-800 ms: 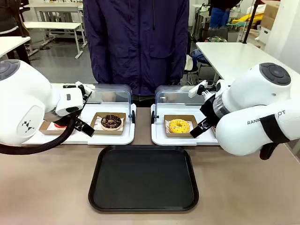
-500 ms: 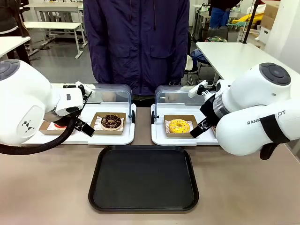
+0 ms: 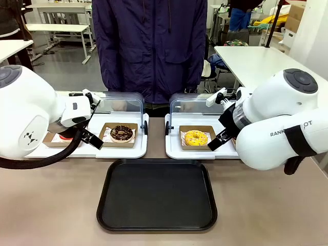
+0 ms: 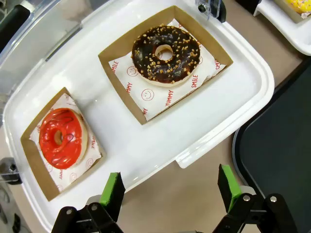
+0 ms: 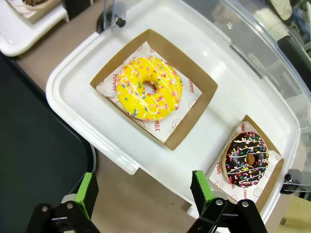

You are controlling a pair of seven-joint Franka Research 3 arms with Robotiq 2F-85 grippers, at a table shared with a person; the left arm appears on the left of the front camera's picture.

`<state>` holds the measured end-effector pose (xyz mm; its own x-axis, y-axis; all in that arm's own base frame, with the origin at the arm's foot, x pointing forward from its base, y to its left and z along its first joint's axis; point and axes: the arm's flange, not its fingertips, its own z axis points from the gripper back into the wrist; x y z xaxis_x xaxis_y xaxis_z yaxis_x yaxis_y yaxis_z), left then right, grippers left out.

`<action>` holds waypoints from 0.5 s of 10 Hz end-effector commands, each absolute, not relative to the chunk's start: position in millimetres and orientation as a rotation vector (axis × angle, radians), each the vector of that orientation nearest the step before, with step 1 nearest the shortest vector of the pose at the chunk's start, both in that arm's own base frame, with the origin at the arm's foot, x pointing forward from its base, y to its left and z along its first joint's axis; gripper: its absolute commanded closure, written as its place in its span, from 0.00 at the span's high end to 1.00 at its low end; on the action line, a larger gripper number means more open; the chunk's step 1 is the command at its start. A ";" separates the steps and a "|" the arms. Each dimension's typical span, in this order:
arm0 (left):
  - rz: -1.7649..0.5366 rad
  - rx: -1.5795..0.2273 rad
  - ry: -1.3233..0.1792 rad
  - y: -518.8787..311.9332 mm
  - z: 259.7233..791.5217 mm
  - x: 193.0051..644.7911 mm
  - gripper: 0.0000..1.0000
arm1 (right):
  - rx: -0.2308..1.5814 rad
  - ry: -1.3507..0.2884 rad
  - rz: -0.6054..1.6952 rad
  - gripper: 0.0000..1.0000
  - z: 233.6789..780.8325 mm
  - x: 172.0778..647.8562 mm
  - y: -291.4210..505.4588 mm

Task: Move the third donut from the left to the tray.
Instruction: Pick up the Paper togo box containing the Donut indicated by the person and place it on the Handle tray.

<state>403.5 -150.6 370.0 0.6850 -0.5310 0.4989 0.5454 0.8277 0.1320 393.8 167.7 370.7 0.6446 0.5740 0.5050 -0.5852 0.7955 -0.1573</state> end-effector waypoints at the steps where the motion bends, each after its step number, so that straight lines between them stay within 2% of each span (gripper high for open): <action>1: -0.603 -0.028 -0.550 -150.6 370.2 403.5 1.00 | 0.022 -0.568 0.659 1.00 370.7 393.9 167.5; 3: -0.603 -0.028 -0.550 -150.6 370.0 403.5 1.00 | 0.021 -0.568 0.660 1.00 370.7 393.8 167.7; 5: -0.635 -0.120 -0.520 -131.4 413.9 409.5 1.00 | 0.049 -0.575 0.668 1.00 424.7 395.4 152.3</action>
